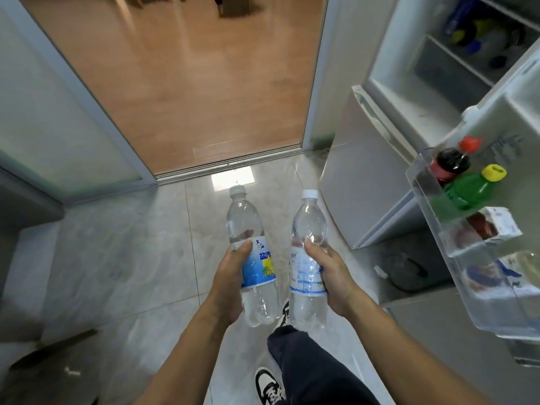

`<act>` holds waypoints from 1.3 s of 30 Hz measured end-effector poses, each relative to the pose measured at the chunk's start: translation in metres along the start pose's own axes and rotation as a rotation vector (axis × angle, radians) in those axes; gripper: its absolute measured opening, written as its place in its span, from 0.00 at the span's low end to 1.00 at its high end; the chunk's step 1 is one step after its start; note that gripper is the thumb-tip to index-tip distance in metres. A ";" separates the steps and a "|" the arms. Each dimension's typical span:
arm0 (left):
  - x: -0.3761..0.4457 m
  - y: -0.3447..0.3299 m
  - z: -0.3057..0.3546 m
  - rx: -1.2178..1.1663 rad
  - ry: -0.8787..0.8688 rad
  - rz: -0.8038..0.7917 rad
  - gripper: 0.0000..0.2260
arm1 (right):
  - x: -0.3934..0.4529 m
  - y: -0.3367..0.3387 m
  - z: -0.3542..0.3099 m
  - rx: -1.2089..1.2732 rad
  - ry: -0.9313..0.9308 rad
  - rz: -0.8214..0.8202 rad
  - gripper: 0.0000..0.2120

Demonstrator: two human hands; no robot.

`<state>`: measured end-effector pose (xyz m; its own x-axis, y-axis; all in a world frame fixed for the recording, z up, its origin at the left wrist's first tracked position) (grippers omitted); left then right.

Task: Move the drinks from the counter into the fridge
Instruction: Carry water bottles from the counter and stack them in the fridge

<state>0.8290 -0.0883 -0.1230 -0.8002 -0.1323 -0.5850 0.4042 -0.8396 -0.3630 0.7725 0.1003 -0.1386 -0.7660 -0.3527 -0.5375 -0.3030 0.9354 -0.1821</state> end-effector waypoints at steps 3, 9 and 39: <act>0.037 -0.012 0.024 0.042 -0.007 -0.023 0.28 | 0.032 0.007 -0.021 0.023 0.006 0.022 0.23; 0.110 -0.041 0.069 0.152 -0.027 -0.058 0.29 | 0.102 0.027 -0.075 0.108 0.027 0.064 0.26; 0.445 -0.216 0.265 0.307 0.276 -0.519 0.26 | 0.328 0.091 -0.268 0.422 0.108 0.702 0.30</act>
<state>0.2685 -0.1057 -0.1130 -0.6974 0.4358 -0.5690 -0.1806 -0.8751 -0.4489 0.3419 0.0641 -0.1105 -0.7541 0.3370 -0.5636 0.4888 0.8613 -0.1390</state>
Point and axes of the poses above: each hand's wrist, its own x-axis towards the middle knuckle, its own y-axis out of the back of the hand, z = x × y, the point moved 1 cm from there along x, towards the middle knuckle, and after that the axes turned 6 degrees about -x, right-handed, at the moved point
